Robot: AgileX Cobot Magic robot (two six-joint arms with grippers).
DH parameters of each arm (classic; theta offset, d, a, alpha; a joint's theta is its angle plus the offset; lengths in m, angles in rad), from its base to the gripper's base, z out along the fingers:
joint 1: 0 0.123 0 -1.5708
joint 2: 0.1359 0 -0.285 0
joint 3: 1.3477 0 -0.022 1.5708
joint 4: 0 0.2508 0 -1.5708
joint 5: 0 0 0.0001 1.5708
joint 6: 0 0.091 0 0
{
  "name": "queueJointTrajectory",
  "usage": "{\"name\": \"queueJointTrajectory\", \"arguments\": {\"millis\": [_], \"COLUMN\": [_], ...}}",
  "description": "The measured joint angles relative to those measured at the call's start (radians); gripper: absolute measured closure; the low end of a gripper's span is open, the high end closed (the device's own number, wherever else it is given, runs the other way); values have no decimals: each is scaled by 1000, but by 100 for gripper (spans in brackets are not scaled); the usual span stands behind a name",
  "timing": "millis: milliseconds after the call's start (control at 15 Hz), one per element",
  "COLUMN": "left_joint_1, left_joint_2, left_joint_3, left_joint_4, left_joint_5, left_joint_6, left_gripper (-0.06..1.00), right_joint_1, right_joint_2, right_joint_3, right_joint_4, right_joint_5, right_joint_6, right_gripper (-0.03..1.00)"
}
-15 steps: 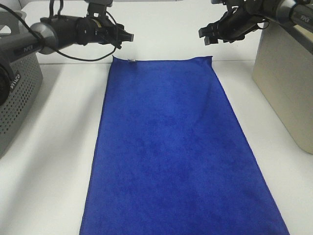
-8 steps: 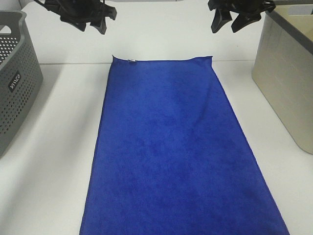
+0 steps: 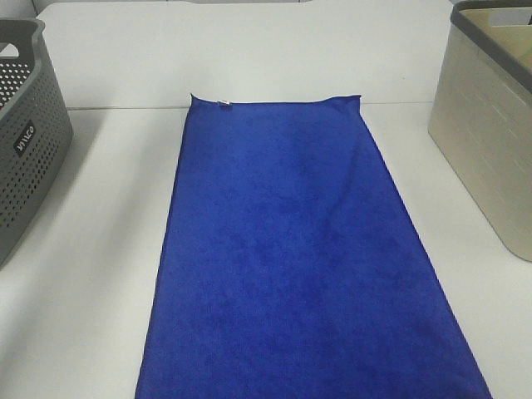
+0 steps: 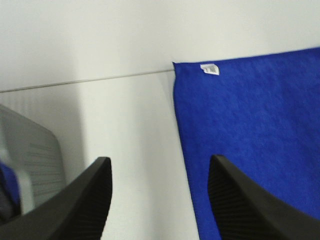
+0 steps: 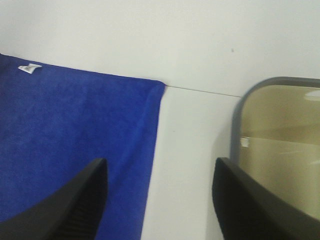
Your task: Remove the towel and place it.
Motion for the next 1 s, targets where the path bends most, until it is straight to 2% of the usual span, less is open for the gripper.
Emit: {"name": "queueJointTrajectory", "arguments": {"millis": [67,200,267,467,733,1000], "left_joint_1": [70,105,115,122,122,122], "left_joint_2": [-63,-133,-189,-382,-698,-1085], "left_joint_3": [0,36,96,374,761,1123], "left_joint_4": [-18,-13,0,80,178,189], "left_joint_5": [0,0,0,1,1,5], "left_joint_6": [0,18,22,25,-1,-61], "left_gripper": [41,41,41,41,37,28], "right_joint_1": [-34,-60,-59,-59,-59,-59], "right_joint_2": [-125,-268,-354,-579,-865,-1155], "right_joint_3": [156,328,422,655,922,1124], "right_joint_4": [-23,-35,-40,-40,-42,-53], "right_joint_5": [1,1,1,2,3,4], "right_joint_6": [19,49,52,58,84,104], "right_gripper": [35,34,32,22,21,21]}}
